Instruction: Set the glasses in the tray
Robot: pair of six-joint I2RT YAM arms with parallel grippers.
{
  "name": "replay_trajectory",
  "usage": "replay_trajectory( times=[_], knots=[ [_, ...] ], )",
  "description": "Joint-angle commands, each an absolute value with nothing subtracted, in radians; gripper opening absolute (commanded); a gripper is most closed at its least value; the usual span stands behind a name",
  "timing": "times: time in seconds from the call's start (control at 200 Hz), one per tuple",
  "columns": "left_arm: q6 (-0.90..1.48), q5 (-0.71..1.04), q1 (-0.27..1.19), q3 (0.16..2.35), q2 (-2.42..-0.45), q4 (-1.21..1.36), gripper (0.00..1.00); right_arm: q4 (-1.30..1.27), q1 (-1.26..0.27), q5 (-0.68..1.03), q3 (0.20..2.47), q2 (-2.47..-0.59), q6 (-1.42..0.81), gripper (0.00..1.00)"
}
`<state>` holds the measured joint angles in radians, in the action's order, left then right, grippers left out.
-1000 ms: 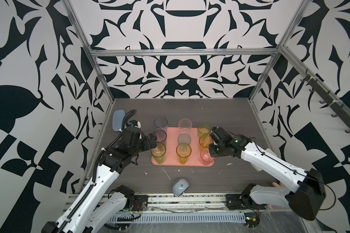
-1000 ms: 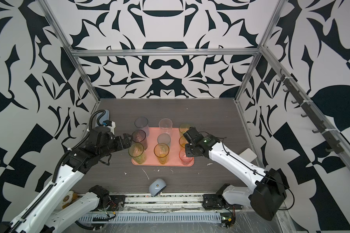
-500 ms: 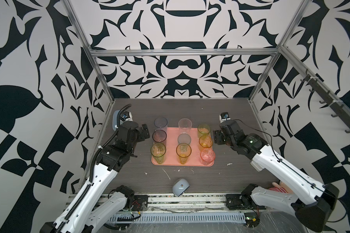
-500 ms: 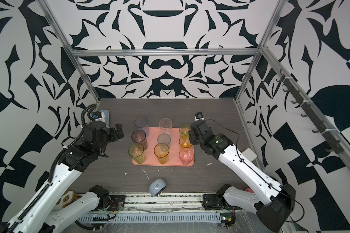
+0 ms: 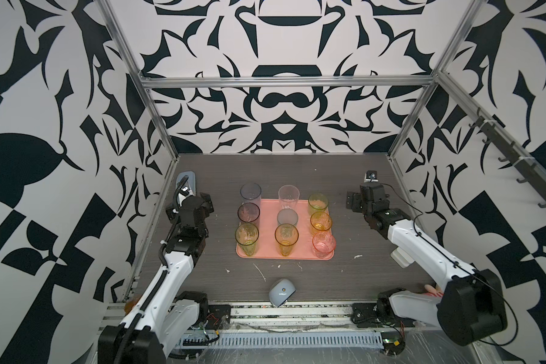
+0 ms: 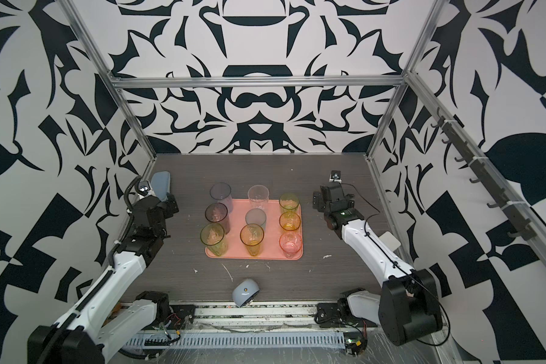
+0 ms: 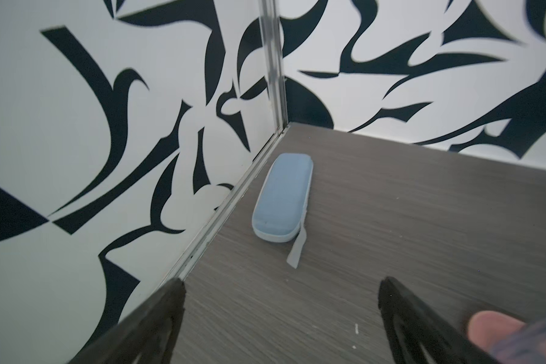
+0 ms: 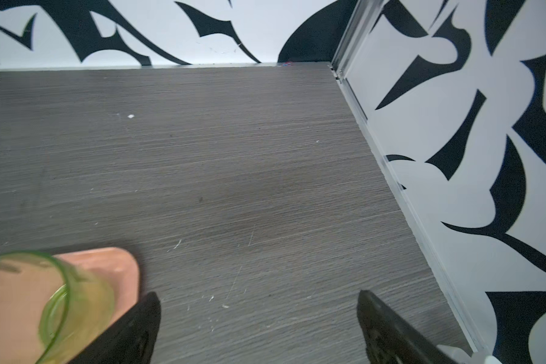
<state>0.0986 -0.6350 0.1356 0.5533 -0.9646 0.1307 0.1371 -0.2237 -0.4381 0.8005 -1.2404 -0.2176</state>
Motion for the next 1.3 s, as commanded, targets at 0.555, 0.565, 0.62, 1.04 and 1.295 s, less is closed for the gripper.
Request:
replay_trajectory(
  times=[0.555, 0.565, 0.62, 1.04, 1.295],
  knots=[
    [0.13, -0.435, -0.004, 0.351, -1.368, 0.779, 0.99, -0.77, -0.123, -0.303, 0.361, -1.402, -0.011, 1.0],
    [0.131, -0.434, -0.004, 0.35, -1.376, 0.787, 0.99, -0.771, -0.124, -0.294, 0.36, -1.401, -0.009, 1.0],
    [0.136, -0.414, -0.007, 0.343, -1.407, 0.832, 1.0, -0.787, -0.124, -0.285, 0.358, -1.411, -0.005, 1.0],
    [0.119, -0.356, -0.009, 0.29, -1.552, 1.07, 1.0, -0.96, -0.118, -0.232, 0.342, -1.563, 0.017, 1.0],
    [0.137, -0.377, -0.019, 0.357, -1.552, 0.947, 0.99, -0.931, -0.118, -0.236, 0.346, -1.555, 0.017, 1.0]
  ],
)
